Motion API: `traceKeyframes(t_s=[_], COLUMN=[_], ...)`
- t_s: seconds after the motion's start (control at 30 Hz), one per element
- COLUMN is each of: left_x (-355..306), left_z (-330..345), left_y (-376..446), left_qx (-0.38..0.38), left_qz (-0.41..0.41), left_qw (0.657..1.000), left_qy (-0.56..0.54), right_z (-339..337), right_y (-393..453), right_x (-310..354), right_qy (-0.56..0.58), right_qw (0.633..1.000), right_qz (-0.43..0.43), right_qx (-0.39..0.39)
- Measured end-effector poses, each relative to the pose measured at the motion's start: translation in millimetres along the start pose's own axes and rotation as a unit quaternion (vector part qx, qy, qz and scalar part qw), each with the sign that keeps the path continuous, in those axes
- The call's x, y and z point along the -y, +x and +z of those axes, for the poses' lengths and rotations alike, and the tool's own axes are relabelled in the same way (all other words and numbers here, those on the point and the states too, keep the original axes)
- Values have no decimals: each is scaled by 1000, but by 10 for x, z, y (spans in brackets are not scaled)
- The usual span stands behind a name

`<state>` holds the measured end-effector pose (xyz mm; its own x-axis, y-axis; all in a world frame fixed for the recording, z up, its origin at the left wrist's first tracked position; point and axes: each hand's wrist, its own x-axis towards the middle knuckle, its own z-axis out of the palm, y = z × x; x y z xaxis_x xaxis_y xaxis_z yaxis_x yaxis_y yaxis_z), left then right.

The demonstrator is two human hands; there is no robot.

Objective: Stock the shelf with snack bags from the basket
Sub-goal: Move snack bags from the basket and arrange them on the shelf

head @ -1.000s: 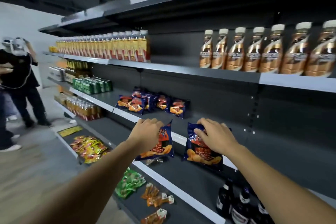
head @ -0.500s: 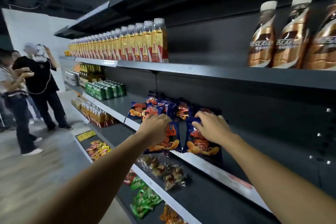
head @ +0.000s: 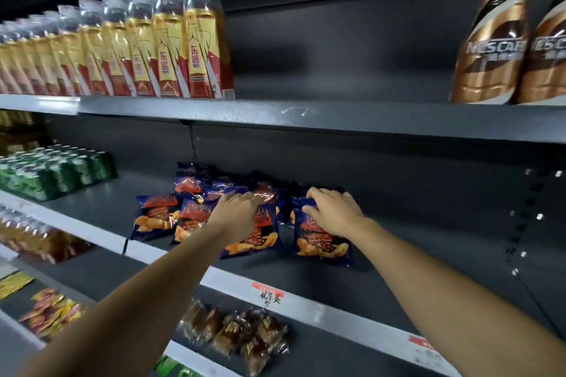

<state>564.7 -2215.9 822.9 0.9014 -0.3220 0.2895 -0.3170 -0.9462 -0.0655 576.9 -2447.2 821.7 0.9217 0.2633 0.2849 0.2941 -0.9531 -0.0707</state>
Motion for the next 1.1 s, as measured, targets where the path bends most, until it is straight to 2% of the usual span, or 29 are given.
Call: traceKeyframes(t_s=[0.2, 0.33, 0.67, 0.9, 1.1], left_x=[272, 342, 502, 553, 571], left_z=[281, 464, 736, 900, 1019], left_y=[459, 694, 1128, 1355, 1509], left_qx=[7, 16, 17, 16, -41], left_qz=[78, 124, 124, 158, 219], left_qw=[997, 992, 992, 986, 974], left_qy=[-21, -28, -29, -46, -38], right_z=[244, 343, 612, 867, 948], right_y=[171, 285, 866, 854, 859], right_x=[17, 37, -45, -152, -73], right_qy=[-13, -19, -26, -82, -130], right_qw=[996, 994, 995, 987, 972], right_qz=[84, 111, 93, 74, 110], right_qx=[4, 7, -12, -117, -159])
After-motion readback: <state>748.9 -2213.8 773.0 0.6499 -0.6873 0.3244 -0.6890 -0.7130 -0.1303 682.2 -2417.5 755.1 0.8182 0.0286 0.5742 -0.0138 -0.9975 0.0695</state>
